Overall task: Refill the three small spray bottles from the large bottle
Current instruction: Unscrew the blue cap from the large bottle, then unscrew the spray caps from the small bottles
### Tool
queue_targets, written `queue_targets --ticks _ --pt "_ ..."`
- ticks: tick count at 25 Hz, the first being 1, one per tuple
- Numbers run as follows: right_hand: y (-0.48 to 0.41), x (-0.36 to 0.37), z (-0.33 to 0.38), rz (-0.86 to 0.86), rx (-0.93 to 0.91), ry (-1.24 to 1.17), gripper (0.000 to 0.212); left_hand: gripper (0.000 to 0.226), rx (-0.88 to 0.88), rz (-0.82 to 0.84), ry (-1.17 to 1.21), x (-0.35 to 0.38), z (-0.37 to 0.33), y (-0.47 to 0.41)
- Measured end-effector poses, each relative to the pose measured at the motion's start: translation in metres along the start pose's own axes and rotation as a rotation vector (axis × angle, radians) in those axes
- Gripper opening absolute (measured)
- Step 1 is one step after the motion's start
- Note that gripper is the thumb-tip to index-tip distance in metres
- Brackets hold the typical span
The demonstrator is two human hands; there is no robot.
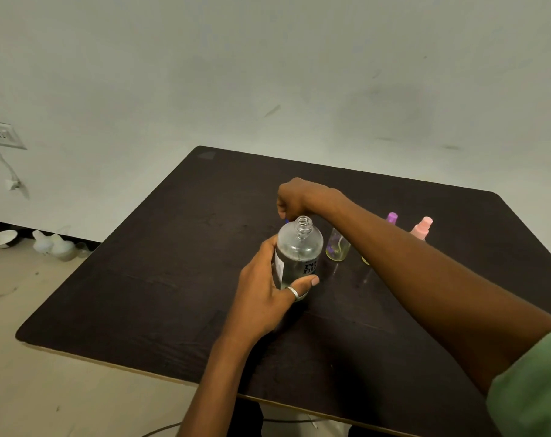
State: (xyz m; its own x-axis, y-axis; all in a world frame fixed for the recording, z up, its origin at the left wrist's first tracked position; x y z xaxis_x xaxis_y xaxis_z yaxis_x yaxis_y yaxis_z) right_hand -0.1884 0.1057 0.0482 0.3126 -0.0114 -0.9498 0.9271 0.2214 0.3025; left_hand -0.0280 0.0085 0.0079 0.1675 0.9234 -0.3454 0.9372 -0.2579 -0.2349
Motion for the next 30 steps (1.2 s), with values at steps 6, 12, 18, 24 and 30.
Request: queue_targets --ticks 6,12,18,24,30 --pt "-0.003 0.013 -0.008 0.022 0.016 0.003 0.016 0.076 0.008 -0.001 -0.012 -0.001 -0.001 0.001" --pt "0.001 0.019 -0.011 0.017 0.033 -0.028 0.016 0.073 0.005 -0.005 -0.035 -0.001 -0.003 0.001" --pt "0.044 -0.04 -0.009 -0.151 -0.006 -0.002 0.037 0.073 -0.011 0.0 -0.038 -0.003 -0.003 0.003" --pt "0.123 -0.085 -0.041 -0.265 -0.002 -0.14 0.038 0.077 -0.047 -0.008 -0.07 -0.002 -0.007 0.005" --pt "0.162 -0.072 -0.064 -0.283 -0.004 -0.213 0.042 0.123 -0.159 0.003 -0.214 -0.003 -0.017 0.018"
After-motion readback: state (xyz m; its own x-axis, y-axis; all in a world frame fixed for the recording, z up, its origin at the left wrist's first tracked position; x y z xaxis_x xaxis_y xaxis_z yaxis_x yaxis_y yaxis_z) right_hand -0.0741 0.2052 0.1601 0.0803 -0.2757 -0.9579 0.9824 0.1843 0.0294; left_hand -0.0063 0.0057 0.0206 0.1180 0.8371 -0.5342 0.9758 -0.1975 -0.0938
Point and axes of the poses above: each hand's wrist, its own y-axis away from the middle knuckle, its own x-axis out of the palm, z = x × y, the point moved 8 cm from there along -y, towards the middle knuckle, and after that the axes turned 7 degrees about -y, right-handed, at the moved point
